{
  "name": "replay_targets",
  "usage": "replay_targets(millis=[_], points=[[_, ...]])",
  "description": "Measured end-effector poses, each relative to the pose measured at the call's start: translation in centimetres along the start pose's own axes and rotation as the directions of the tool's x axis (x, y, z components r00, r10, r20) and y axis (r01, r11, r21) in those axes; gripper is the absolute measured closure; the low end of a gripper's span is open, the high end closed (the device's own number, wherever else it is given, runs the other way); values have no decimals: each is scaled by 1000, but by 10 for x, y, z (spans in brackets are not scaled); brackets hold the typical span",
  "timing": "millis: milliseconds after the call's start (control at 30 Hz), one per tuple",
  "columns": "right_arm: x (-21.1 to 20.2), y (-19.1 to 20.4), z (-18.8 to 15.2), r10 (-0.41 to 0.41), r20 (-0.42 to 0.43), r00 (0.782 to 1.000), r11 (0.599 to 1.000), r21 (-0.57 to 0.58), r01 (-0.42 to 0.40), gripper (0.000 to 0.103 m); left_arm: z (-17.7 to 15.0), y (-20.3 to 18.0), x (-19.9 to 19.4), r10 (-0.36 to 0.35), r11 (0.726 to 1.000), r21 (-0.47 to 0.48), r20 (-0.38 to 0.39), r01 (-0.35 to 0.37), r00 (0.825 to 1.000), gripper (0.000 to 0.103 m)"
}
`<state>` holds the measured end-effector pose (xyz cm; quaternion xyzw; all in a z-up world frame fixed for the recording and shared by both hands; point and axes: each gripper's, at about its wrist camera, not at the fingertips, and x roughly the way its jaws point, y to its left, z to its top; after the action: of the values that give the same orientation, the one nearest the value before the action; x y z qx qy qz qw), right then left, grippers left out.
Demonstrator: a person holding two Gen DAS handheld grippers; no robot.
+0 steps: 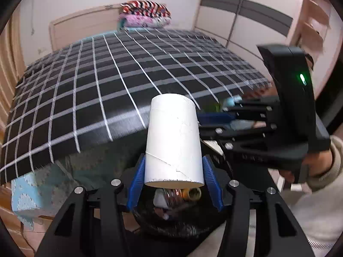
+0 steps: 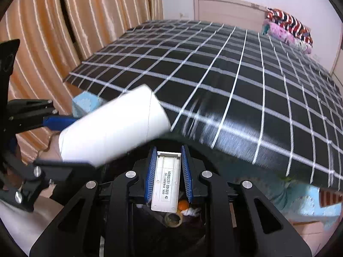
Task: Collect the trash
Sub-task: 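Carry the paper roll and box with both tools over the trash bin, then open both tools to drop the paper roll and box into the bin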
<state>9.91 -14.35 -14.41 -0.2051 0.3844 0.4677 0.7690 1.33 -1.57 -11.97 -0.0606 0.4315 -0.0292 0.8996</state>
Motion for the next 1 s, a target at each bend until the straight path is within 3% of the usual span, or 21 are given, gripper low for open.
replay_targets(millis=[333,633,1000], points=[[34,-7,-31,8,-110,994,998,56,-2,79,-30,6,42,-26,999,-41,-140,20,990,53],[65,-20,-49,32,-186,982,992,126,-8,79,-53,21,91,-42,996,-86,-263,20,964,53],[93,-25,-57,25,-239,971,991,133,7,79,-56,15,129,-14,999,-31,-351,3,936,52]])
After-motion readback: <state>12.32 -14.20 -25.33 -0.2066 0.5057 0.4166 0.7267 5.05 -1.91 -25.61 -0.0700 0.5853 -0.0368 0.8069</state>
